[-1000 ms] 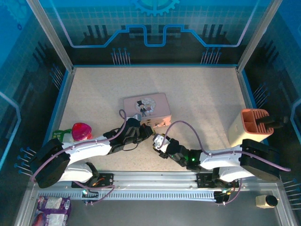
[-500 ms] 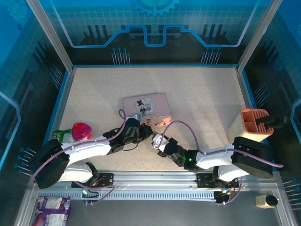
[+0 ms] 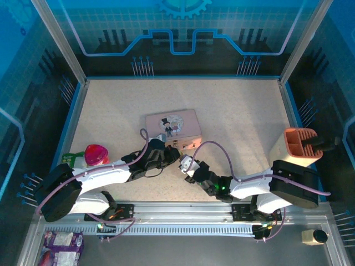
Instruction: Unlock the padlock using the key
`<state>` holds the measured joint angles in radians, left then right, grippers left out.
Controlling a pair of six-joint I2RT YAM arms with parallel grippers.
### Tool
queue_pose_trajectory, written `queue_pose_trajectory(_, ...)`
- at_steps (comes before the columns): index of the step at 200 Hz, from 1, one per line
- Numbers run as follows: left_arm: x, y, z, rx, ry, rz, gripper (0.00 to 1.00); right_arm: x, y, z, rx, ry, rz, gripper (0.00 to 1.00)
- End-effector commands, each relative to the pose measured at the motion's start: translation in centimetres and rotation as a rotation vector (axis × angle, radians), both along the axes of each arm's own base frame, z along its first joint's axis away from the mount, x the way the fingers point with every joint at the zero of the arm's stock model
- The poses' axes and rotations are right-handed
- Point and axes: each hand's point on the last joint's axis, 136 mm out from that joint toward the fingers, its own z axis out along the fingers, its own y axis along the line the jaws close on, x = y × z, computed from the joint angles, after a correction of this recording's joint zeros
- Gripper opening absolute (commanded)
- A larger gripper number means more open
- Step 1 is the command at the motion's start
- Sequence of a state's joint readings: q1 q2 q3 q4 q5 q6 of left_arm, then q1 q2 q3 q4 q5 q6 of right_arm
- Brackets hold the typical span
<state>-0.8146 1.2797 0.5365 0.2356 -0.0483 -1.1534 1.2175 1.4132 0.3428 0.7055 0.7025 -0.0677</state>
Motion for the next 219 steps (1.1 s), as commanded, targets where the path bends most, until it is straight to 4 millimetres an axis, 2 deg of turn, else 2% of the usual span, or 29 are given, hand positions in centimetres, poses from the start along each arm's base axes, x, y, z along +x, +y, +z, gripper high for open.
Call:
queue_pose_trajectory(1, 0.9, -1.3, 4.2, -0.109, -0.098, -0.016, 0.0, 0.3, 0.9, 1.4, 0.063, -0.022, -0.024, 0.22)
queue_pose_trajectory(98, 0.8, -1.7, 3.5, -0.116, -0.076, -0.017, 0.0, 0.5, 1.4, 2.1, 0.092, -0.05, -0.047, 0.16)
queue_pose_trajectory(147, 0.8, -1.8, 3.2, -0.112, -0.072, -0.021, 0.0, 0.7, 2.0, 2.1, 0.147, 0.001, -0.073, 0.12)
queue_pose_trajectory(173, 0.8, -1.9, 3.2, -0.111, -0.074, -0.024, 0.0, 1.2, 1.2, 2.3, 0.235, 0.037, -0.163, 0.09)
queue_pose_trajectory(202, 0.9, -2.0, 3.1, -0.1, -0.079, -0.034, 0.0, 0.8, 1.7, 2.1, 0.356, 0.136, -0.172, 0.07)
queue_pose_trajectory(219, 0.9, -1.6, 2.9, -0.076, -0.088, -0.025, 0.0, 0.4, 1.7, 1.7, 0.445, 0.229, -0.174, 0.01)
